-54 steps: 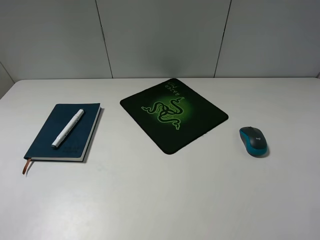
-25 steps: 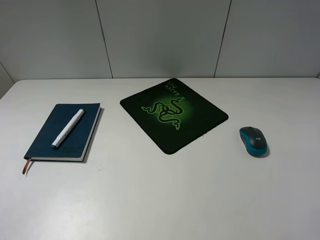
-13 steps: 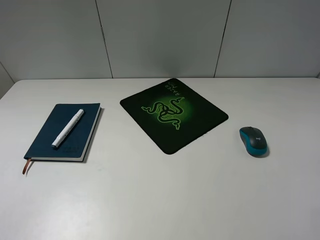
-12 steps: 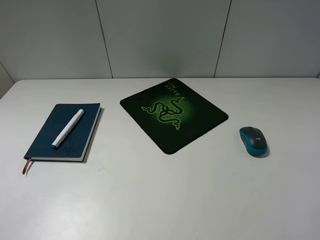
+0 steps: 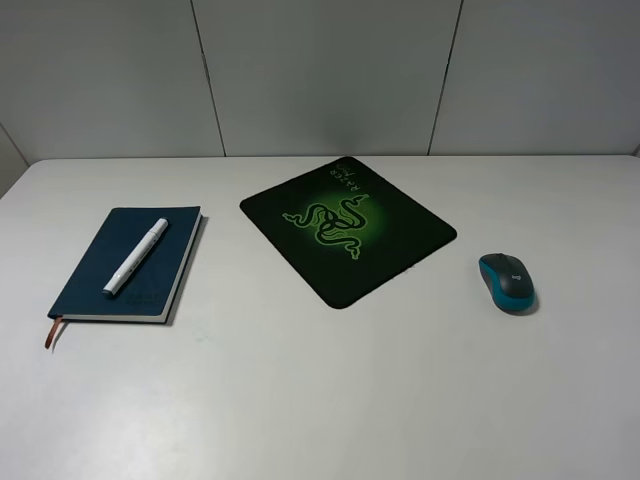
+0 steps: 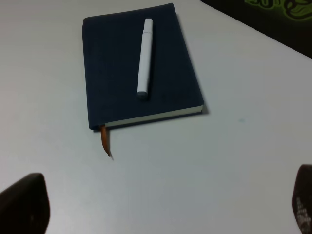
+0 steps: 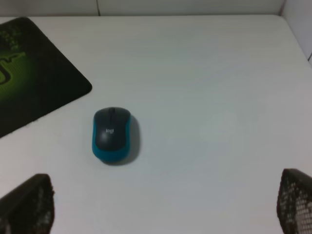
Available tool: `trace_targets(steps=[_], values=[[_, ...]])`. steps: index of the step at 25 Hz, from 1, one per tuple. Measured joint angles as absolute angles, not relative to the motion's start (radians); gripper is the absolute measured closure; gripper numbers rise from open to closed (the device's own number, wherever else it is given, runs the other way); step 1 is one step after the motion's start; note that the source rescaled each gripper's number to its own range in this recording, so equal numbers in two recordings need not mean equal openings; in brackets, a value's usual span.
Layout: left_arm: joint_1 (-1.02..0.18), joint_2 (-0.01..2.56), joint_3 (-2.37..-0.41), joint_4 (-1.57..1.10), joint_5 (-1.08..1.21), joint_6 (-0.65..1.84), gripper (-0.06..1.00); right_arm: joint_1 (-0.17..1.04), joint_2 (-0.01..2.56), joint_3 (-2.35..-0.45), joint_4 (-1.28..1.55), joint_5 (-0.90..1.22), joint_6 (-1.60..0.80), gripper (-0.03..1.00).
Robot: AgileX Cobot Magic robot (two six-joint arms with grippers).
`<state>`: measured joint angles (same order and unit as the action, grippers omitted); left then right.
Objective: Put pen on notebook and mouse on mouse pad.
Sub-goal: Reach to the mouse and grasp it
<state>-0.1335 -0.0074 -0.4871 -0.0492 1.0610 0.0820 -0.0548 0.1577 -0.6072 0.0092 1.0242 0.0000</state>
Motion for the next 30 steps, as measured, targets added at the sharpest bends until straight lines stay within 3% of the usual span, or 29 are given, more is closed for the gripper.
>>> trace_targets(steps=[12, 21, 30], values=[[-0.134, -0.007, -0.487, -0.049, 1.061, 0.082, -0.05, -0.053, 0.648, -0.762, 0.014, 0.960, -0.007, -0.03], [-0.134, -0.007, -0.487, -0.049, 1.061, 0.082, -0.05, 0.067, 1.005, -0.921, -0.037, 1.003, -0.008, -0.03], [-0.134, -0.007, -0.487, -0.051, 1.061, 0.082, -0.06, 0.099, 1.319, -0.972, -0.015, 0.970, -0.008, -0.03]])
